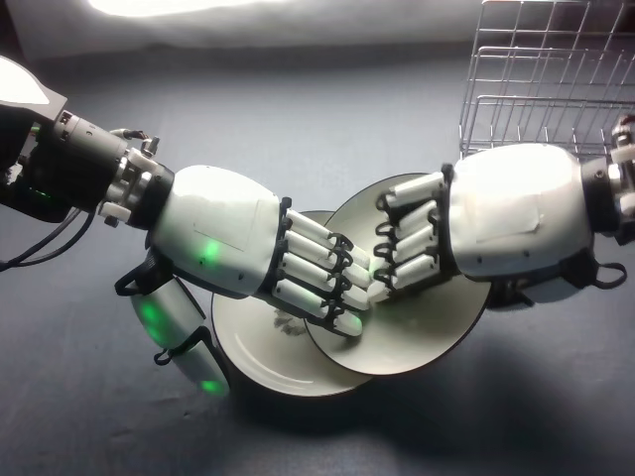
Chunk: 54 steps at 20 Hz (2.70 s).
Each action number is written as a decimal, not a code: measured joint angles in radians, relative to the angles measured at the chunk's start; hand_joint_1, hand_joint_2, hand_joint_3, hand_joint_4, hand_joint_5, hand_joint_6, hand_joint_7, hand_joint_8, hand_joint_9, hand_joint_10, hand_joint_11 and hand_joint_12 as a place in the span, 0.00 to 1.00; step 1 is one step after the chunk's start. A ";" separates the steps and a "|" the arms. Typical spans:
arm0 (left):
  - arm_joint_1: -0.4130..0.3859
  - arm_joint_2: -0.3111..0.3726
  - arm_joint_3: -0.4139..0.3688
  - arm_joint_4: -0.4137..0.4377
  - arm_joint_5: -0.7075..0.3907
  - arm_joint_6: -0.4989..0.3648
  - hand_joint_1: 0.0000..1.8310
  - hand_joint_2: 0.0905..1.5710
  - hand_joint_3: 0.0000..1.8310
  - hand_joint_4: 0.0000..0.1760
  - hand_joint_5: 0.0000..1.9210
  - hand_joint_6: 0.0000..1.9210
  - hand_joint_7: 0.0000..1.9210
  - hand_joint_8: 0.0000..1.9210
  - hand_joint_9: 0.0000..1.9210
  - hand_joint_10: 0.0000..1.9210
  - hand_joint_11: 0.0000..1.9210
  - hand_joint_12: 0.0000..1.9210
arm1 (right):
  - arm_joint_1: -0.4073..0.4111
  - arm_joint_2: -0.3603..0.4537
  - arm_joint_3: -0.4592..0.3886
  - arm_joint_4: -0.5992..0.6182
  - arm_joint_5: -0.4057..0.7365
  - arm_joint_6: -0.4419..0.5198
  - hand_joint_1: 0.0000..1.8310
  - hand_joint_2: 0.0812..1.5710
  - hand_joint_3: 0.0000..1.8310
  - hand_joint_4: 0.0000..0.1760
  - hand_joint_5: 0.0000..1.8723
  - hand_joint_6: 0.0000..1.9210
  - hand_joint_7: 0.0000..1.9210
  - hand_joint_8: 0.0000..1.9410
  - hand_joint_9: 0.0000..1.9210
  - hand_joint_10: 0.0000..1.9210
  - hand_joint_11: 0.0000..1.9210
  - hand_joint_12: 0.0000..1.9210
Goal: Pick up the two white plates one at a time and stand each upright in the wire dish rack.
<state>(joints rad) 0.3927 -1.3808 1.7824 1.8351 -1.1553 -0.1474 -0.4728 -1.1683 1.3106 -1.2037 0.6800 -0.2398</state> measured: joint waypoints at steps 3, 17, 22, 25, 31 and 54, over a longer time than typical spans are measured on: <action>0.000 0.000 0.002 -0.002 0.002 0.000 0.00 0.71 0.00 0.00 0.07 0.01 0.04 0.01 0.01 0.00 0.00 0.00 | 0.000 0.000 0.000 0.019 0.017 0.000 0.66 0.71 0.01 0.00 0.44 0.50 0.49 0.40 0.47 0.03 0.27 0.57; 0.000 0.017 -0.003 -0.015 0.018 -0.016 0.00 0.72 0.00 0.00 0.07 0.00 0.04 0.00 0.02 0.00 0.01 0.01 | 0.001 -0.004 0.000 0.023 0.039 -0.007 0.75 0.70 0.00 0.00 0.51 0.57 0.51 0.40 0.46 0.64 0.39 0.63; -0.036 0.108 -0.068 -0.018 0.072 -0.022 0.00 0.72 0.00 0.00 0.09 0.01 0.06 0.01 0.03 0.01 0.02 0.02 | 0.015 -0.006 0.000 0.018 0.051 -0.006 0.75 0.68 0.00 0.00 0.53 0.51 0.56 0.31 0.50 0.61 0.42 0.67; -0.078 0.175 -0.114 -0.033 0.085 -0.031 0.00 0.72 0.00 0.00 0.08 0.00 0.05 0.00 0.02 0.00 0.01 0.01 | 0.032 -0.001 -0.005 0.010 0.056 -0.005 0.75 0.70 0.00 0.00 0.51 0.57 0.52 0.39 0.46 0.64 0.41 0.64; -0.126 0.291 -0.159 -0.067 0.078 -0.084 0.00 0.72 0.00 0.00 0.06 0.00 0.03 0.00 0.01 0.00 0.00 0.00 | 0.081 0.042 -0.054 0.048 0.057 -0.002 0.75 0.68 0.00 0.00 0.51 0.51 0.57 0.33 0.51 0.63 0.43 0.70; -0.218 0.474 -0.163 -0.052 0.042 -0.156 0.00 0.71 0.00 0.00 0.02 0.00 0.00 0.00 0.00 0.00 0.00 0.00 | 0.285 0.211 -0.314 0.694 -0.190 0.018 0.74 0.72 0.00 0.00 0.47 0.62 0.48 0.47 0.43 0.69 0.36 0.65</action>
<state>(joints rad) 0.1749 -0.9070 1.6192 1.7828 -1.1137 -0.3038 -0.1879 -0.9577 0.9962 -0.5098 0.4896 -0.2218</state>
